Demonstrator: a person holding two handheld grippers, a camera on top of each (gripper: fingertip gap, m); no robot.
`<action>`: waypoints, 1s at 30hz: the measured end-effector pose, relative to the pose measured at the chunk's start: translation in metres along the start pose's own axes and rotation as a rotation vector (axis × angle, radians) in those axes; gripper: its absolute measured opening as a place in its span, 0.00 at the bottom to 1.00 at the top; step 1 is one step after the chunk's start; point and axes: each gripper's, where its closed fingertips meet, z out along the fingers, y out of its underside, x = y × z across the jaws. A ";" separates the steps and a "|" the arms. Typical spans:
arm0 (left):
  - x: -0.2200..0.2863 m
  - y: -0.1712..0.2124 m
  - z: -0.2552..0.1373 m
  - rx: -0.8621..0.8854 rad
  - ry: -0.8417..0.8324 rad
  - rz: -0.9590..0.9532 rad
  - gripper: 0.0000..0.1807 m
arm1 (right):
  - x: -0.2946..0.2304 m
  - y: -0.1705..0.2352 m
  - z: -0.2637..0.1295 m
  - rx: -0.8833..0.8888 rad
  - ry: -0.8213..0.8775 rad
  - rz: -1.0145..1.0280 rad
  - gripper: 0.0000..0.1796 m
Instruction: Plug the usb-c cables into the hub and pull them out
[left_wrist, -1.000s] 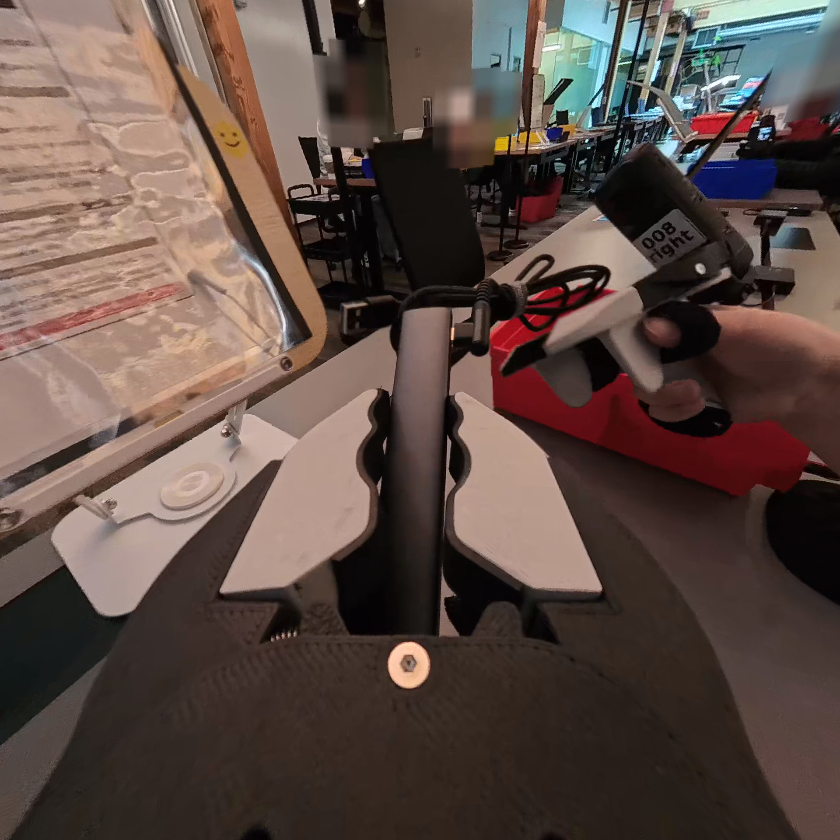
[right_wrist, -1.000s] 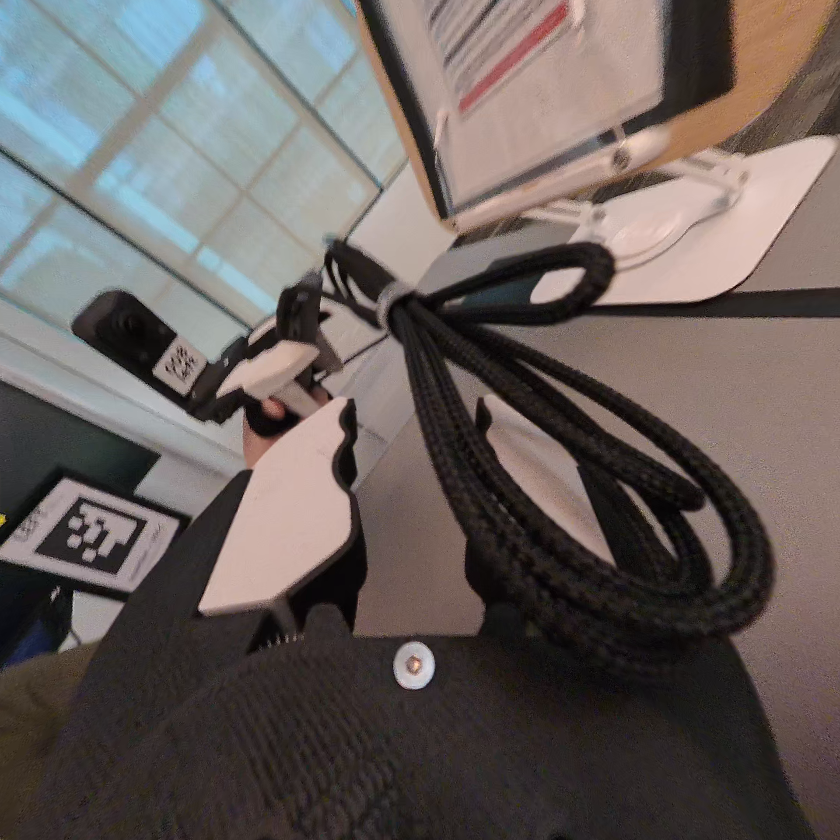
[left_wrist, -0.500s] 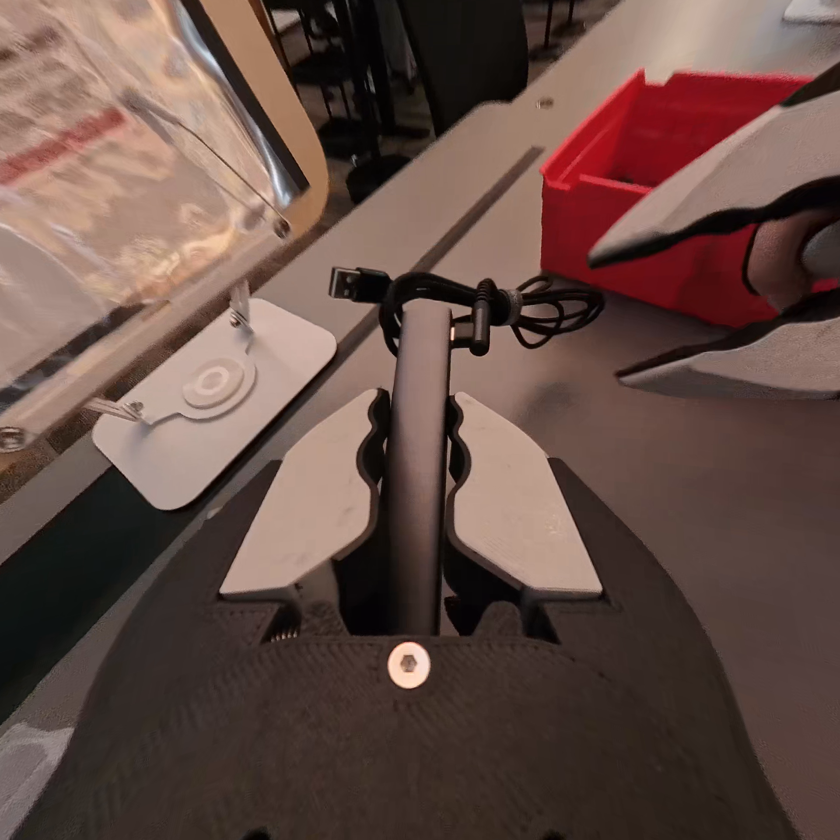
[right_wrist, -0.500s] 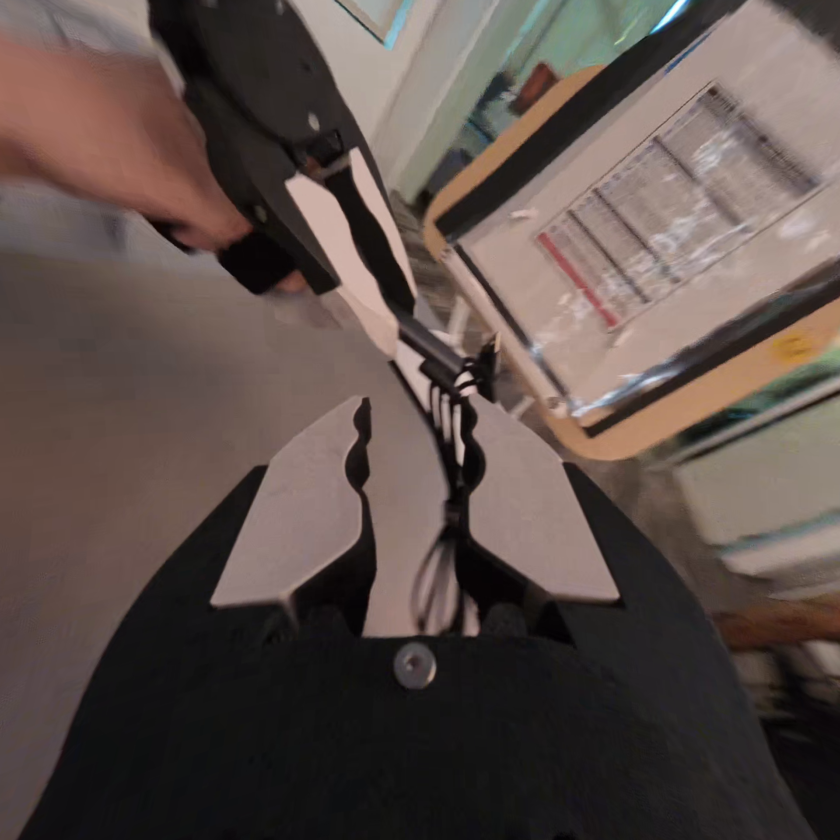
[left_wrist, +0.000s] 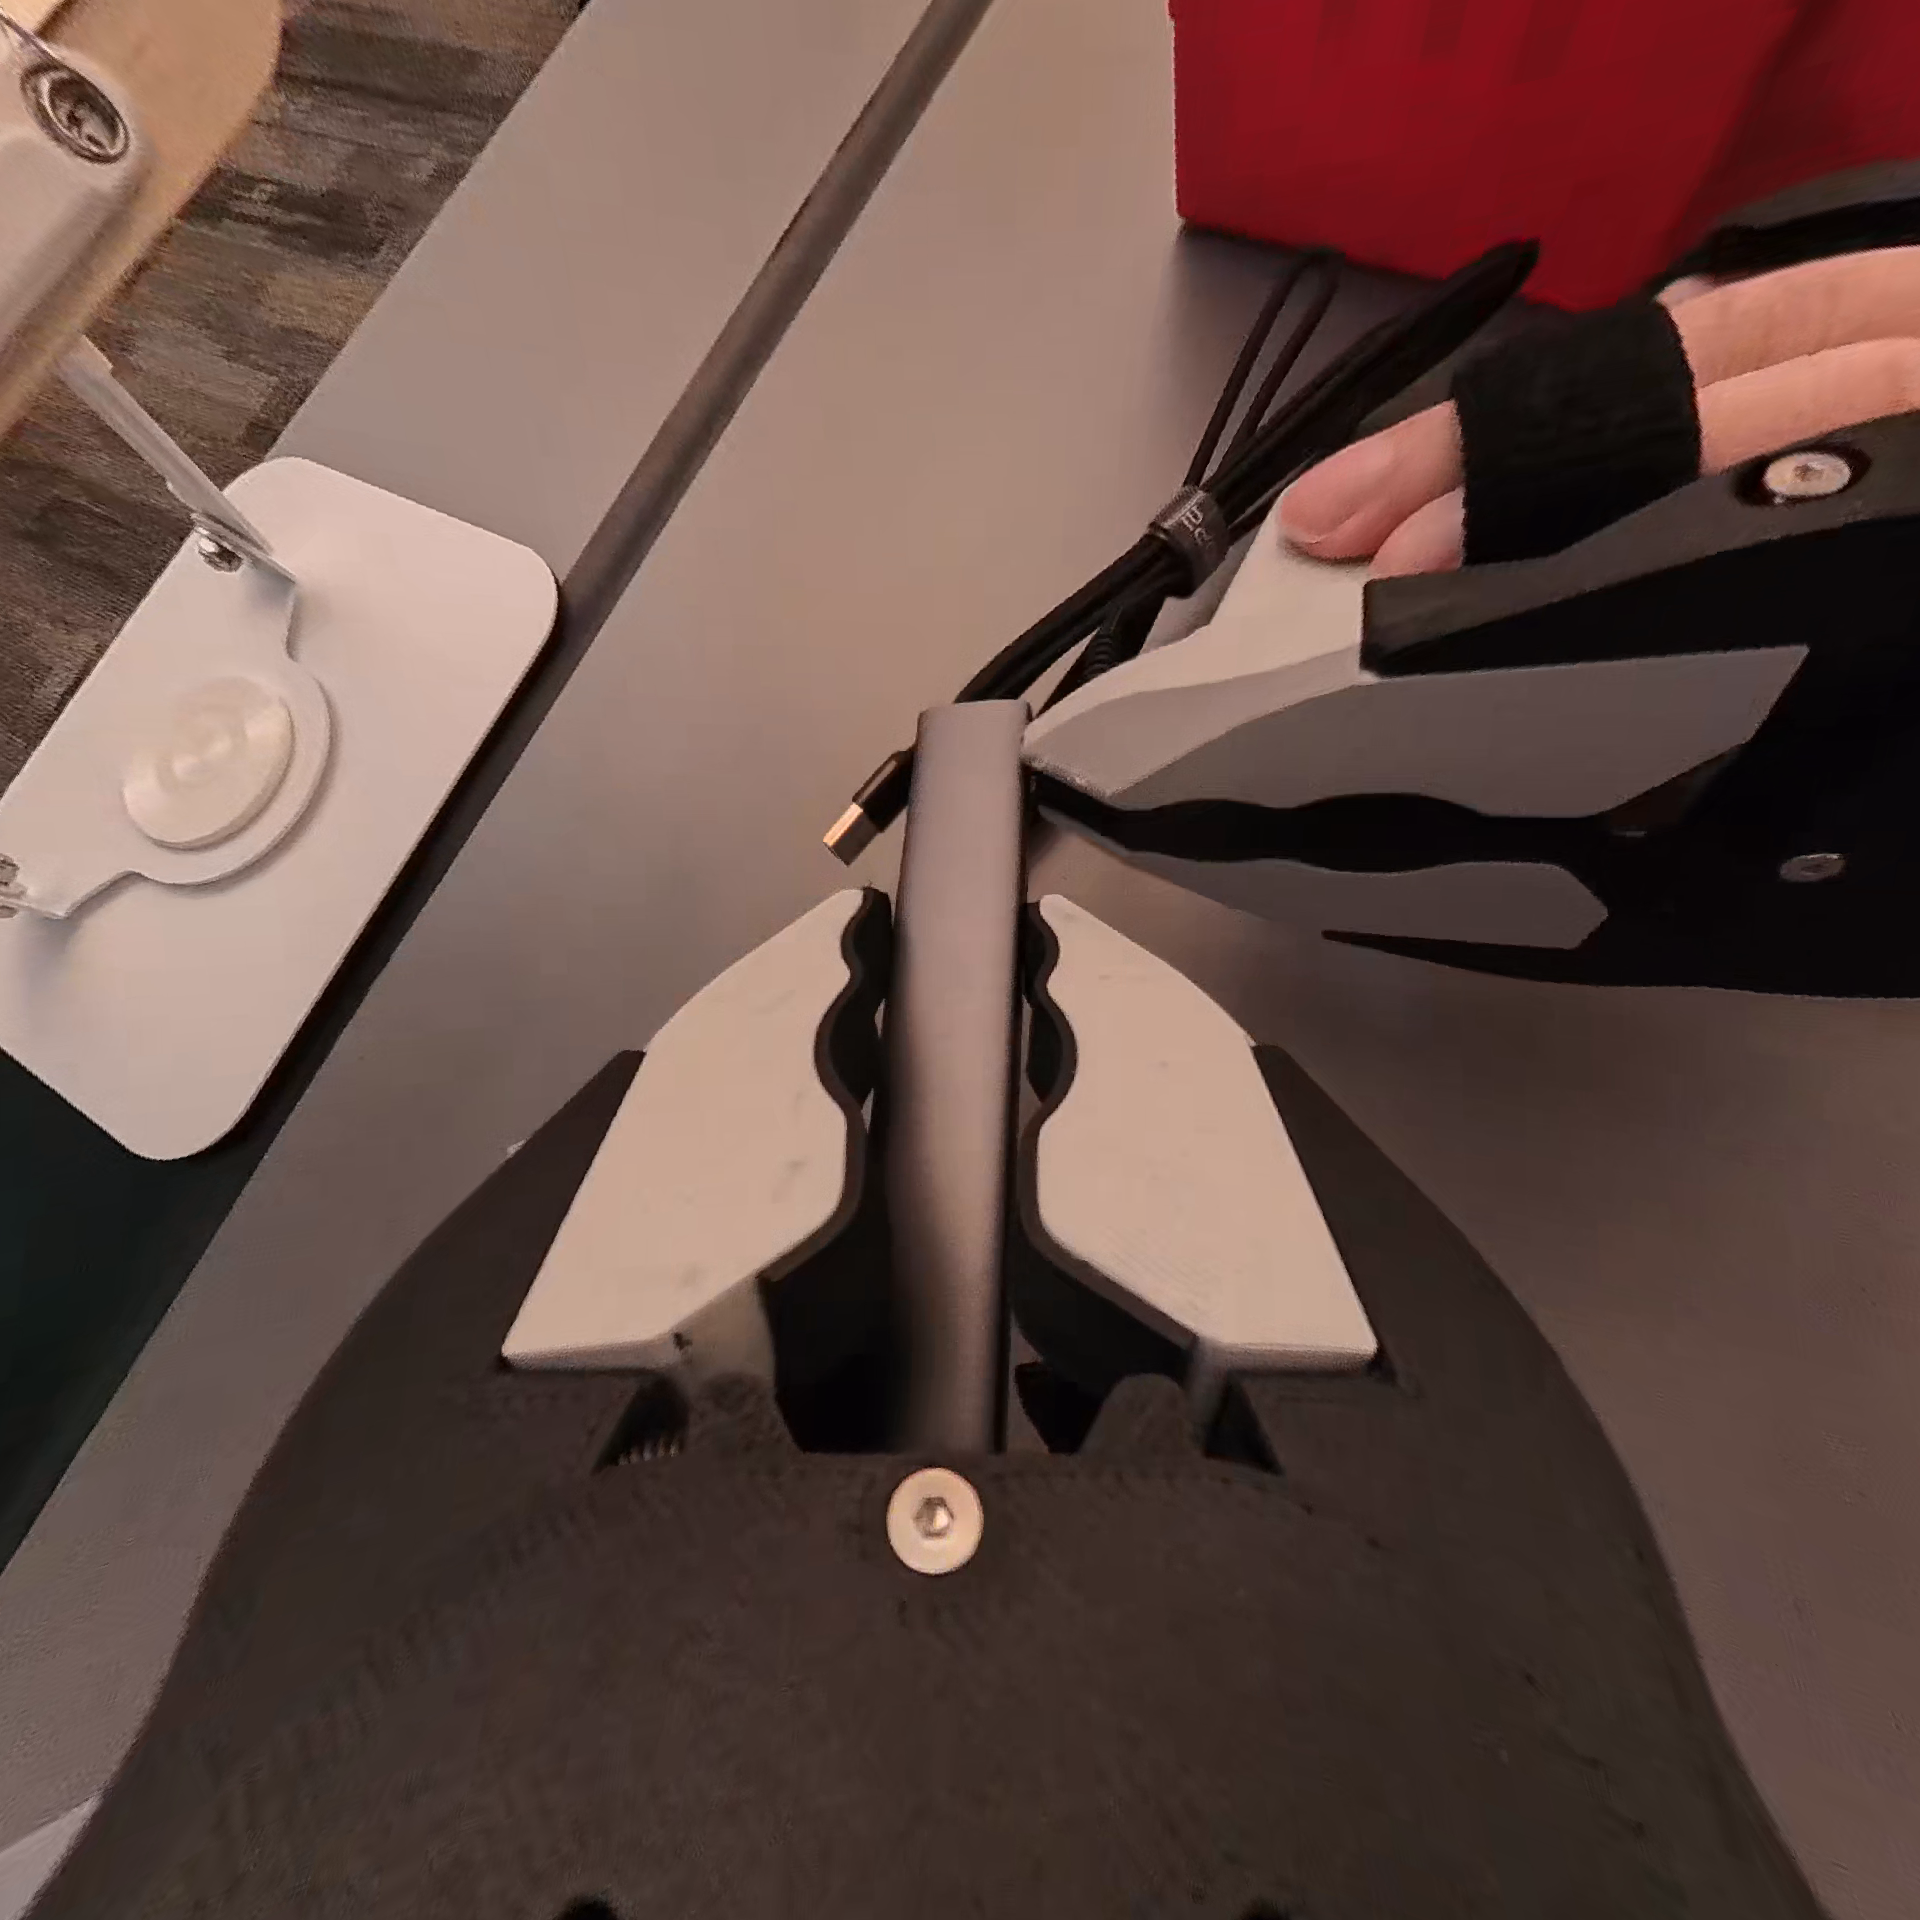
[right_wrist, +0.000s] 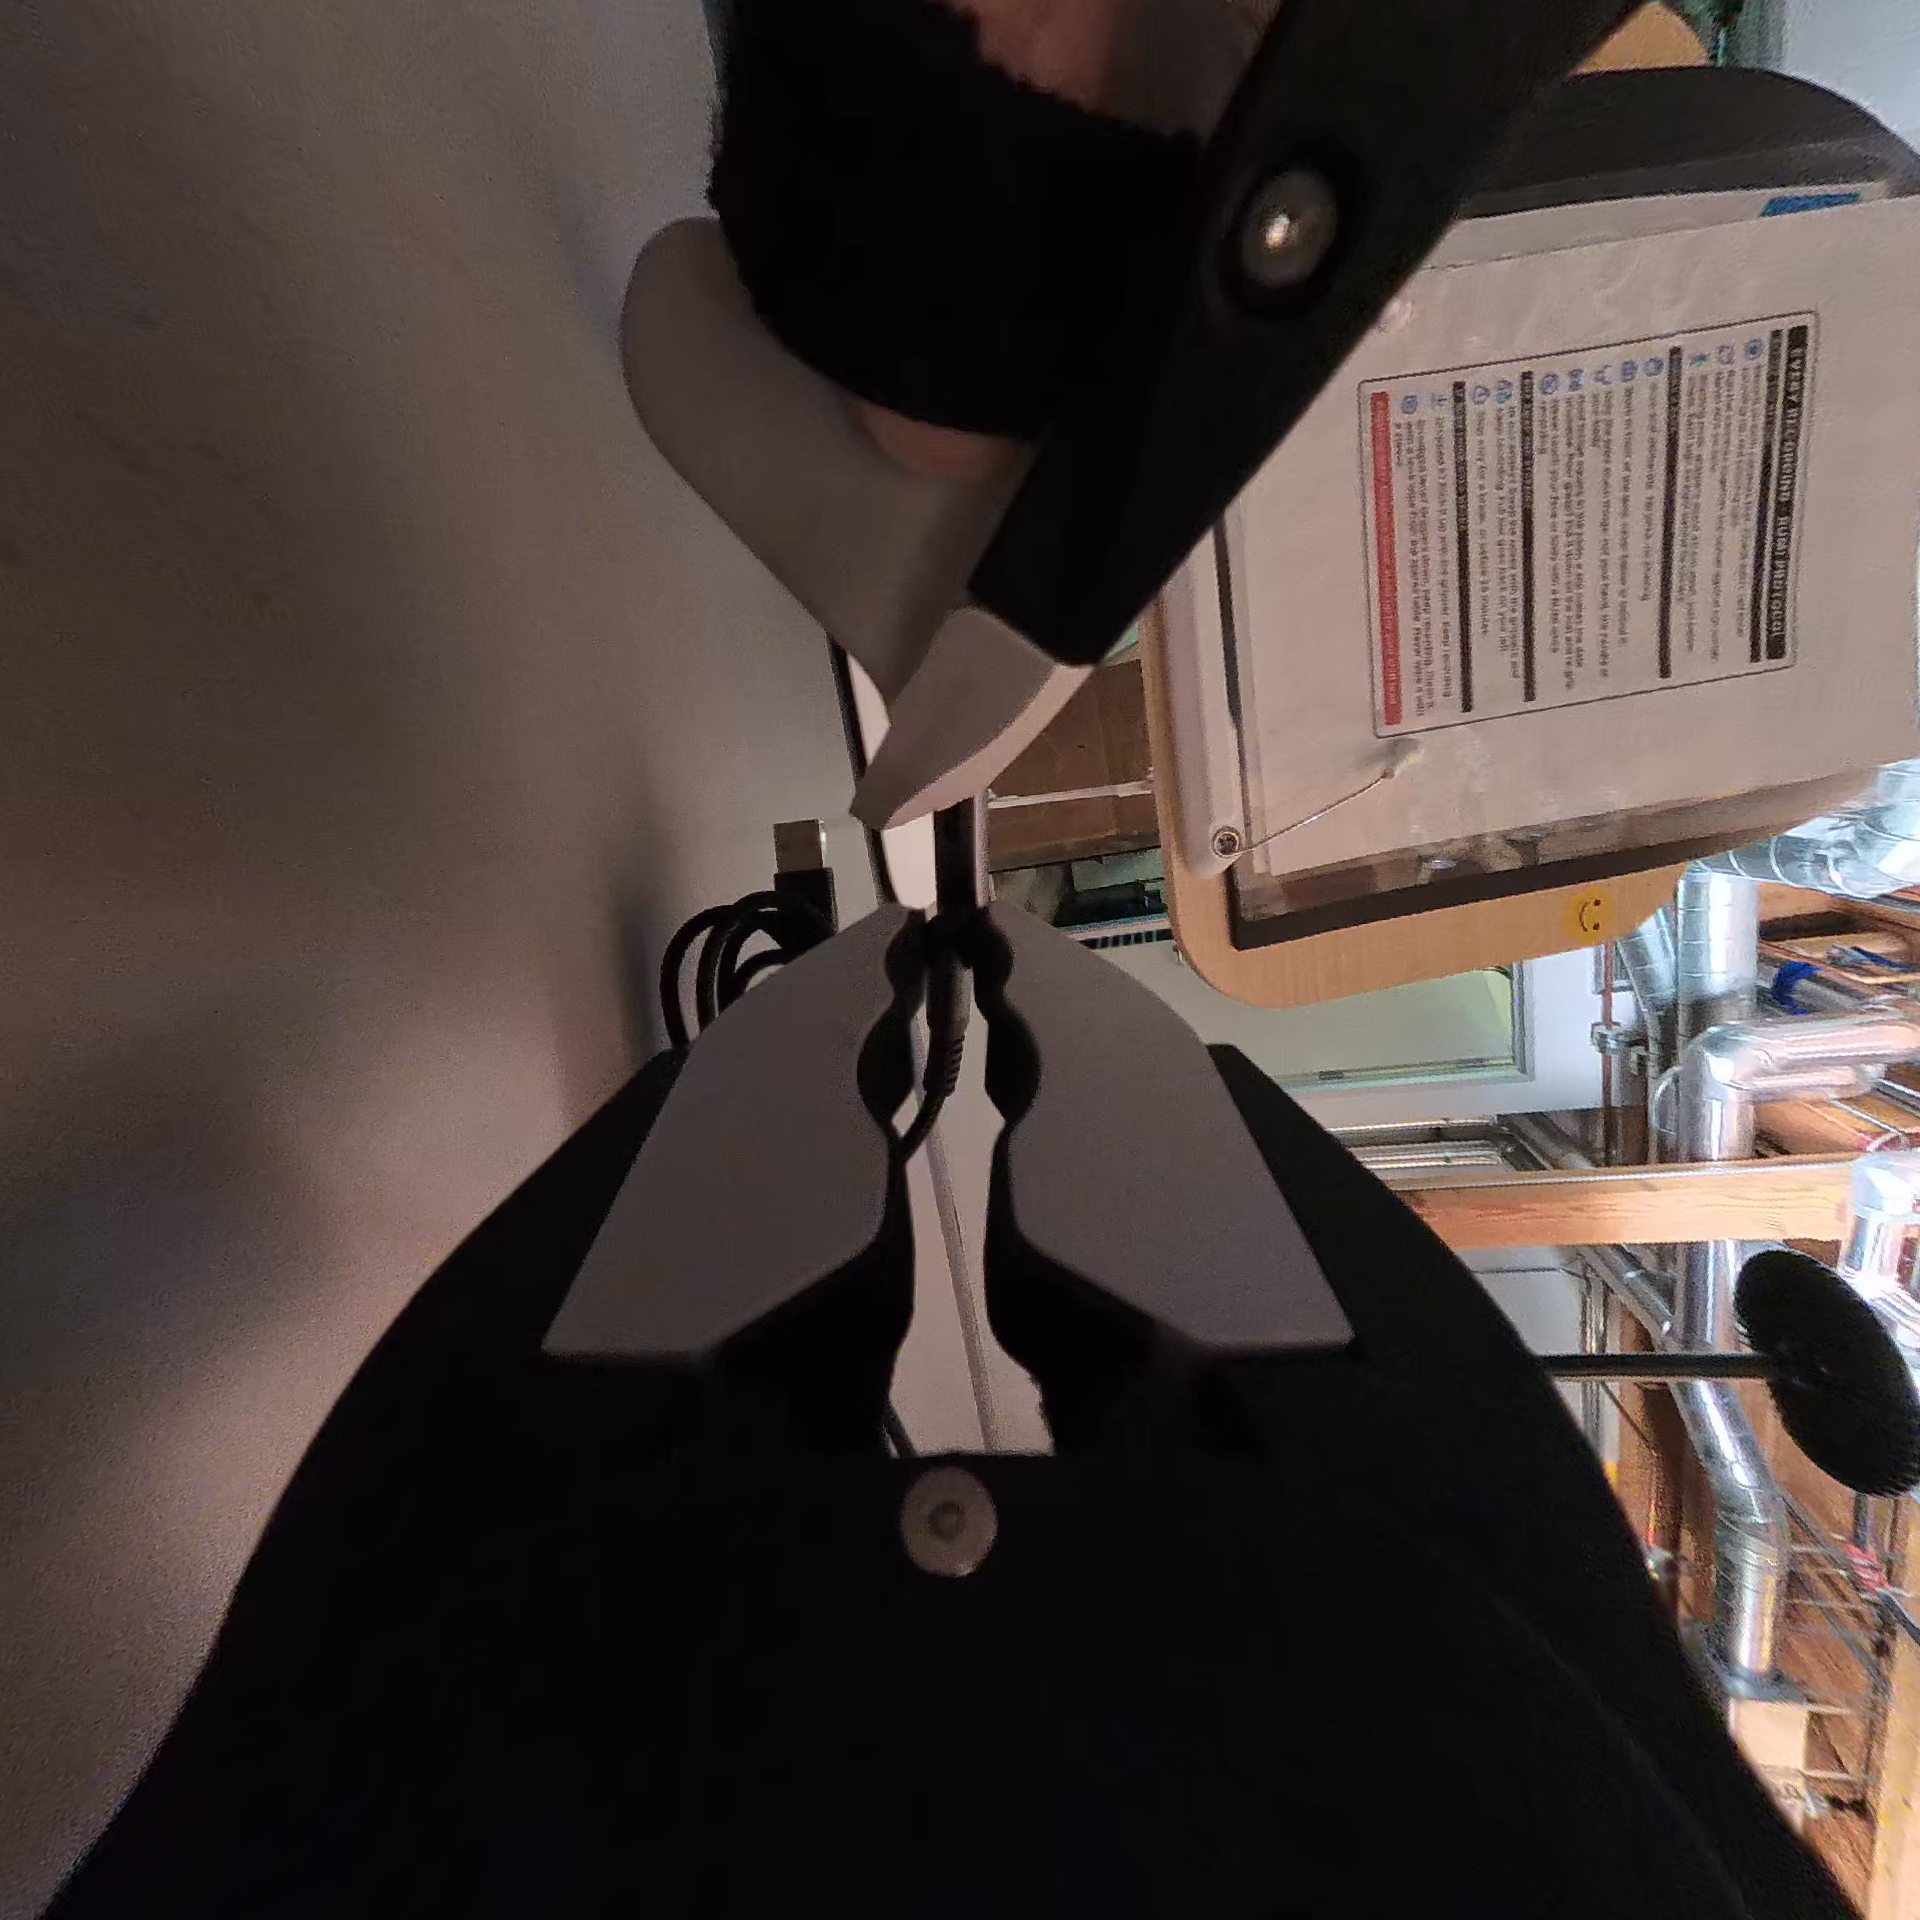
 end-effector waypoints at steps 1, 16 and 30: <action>0.000 0.000 0.000 -0.003 0.005 -0.009 0.13 | 0.000 0.000 0.000 -0.006 0.008 -0.001 0.05; 0.005 -0.006 -0.002 -0.017 0.132 -0.191 0.14 | 0.009 0.004 -0.005 -0.020 -0.005 0.046 0.05; 0.015 0.008 0.010 -0.131 0.131 -0.096 0.14 | -0.011 0.009 -0.014 -0.016 -0.156 -0.029 0.05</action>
